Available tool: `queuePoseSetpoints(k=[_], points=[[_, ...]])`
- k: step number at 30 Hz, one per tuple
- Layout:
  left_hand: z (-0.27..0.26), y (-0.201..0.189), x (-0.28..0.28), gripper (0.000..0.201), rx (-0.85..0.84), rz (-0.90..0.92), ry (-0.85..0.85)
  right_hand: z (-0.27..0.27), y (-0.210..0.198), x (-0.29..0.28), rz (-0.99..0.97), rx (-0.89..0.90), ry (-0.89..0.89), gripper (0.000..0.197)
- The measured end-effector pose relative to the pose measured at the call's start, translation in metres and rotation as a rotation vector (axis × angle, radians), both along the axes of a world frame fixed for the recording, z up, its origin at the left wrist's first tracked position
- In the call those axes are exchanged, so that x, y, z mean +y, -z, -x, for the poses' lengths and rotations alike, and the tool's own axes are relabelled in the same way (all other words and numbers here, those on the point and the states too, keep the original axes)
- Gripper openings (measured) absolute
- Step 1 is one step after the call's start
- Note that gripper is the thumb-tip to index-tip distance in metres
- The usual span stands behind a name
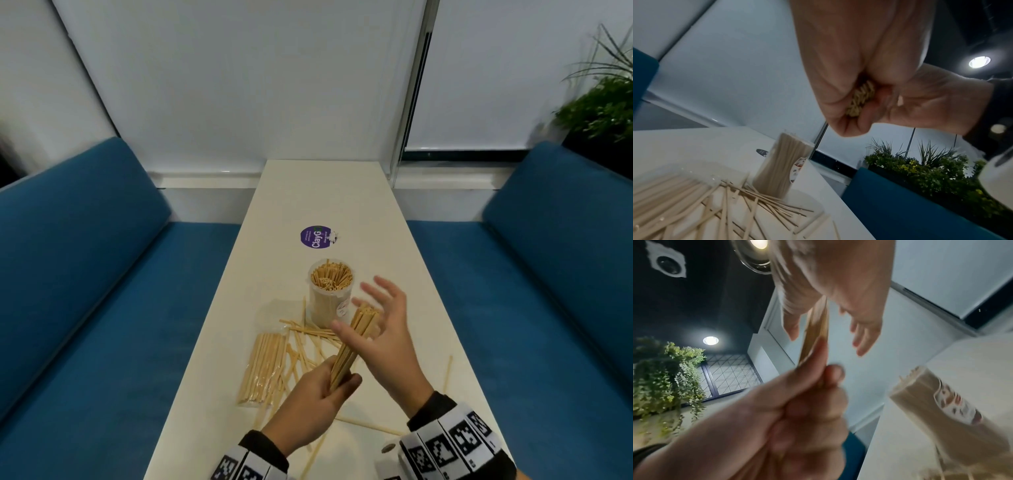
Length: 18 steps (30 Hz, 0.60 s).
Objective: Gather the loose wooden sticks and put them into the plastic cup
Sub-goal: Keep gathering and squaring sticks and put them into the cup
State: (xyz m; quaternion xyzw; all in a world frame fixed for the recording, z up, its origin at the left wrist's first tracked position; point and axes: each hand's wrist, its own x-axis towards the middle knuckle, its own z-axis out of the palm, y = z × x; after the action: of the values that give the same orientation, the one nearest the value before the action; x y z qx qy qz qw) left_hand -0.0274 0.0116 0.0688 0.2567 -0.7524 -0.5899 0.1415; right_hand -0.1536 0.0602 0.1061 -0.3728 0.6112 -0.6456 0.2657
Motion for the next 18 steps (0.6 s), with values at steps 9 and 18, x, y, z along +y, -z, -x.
queuePoseSetpoints(k=[9, 18], points=[[0.001, -0.005, -0.006, 0.030, -0.123, 0.056, 0.002, 0.015, -0.006, -0.005, -0.198, 0.717, -0.157, 0.008], [0.002, -0.002, -0.025, 0.015, -0.137, -0.007, -0.055, 0.024, -0.001, -0.022, -0.388, 0.020, -0.410, 0.035]])
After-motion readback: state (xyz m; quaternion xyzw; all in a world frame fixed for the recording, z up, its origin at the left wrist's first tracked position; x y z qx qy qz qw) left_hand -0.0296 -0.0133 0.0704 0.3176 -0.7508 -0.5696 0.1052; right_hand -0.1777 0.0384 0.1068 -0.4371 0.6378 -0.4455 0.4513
